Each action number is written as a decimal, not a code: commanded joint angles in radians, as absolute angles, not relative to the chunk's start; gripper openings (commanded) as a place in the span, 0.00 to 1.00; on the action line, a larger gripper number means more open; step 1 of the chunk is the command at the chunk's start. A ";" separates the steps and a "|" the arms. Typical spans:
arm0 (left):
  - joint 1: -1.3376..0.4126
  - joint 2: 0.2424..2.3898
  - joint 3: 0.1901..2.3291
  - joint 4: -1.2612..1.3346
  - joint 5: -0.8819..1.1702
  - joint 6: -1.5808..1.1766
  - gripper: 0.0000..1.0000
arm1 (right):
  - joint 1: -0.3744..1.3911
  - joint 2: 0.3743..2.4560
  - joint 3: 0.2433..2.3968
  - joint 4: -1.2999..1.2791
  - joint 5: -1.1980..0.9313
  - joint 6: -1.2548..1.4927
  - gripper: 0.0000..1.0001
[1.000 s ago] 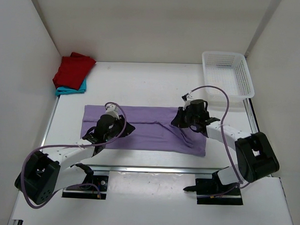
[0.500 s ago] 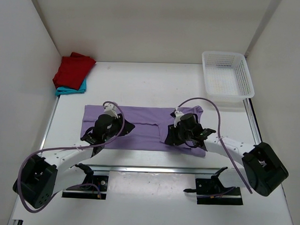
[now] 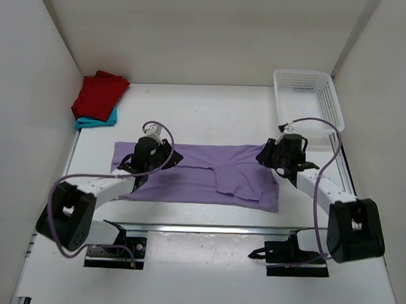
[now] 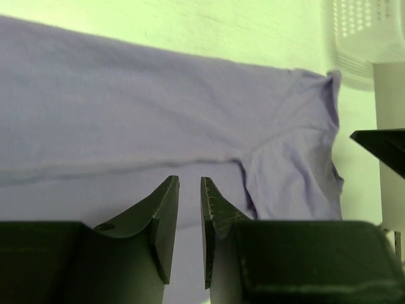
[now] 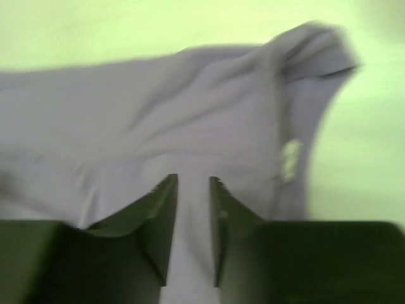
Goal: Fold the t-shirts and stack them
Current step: Fold the other side of the tshirt into a rectangle
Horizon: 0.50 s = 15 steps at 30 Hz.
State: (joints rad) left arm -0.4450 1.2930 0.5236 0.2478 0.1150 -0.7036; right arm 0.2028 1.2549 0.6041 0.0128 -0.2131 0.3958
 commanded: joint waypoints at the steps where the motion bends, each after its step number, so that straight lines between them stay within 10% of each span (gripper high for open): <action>1: -0.405 1.371 0.613 0.273 0.178 -0.704 0.32 | 0.140 1.351 0.719 0.037 -0.108 0.361 0.28; 15: -0.268 1.641 0.627 0.492 0.340 -0.902 0.29 | 0.221 1.653 0.946 -0.031 0.181 0.207 0.30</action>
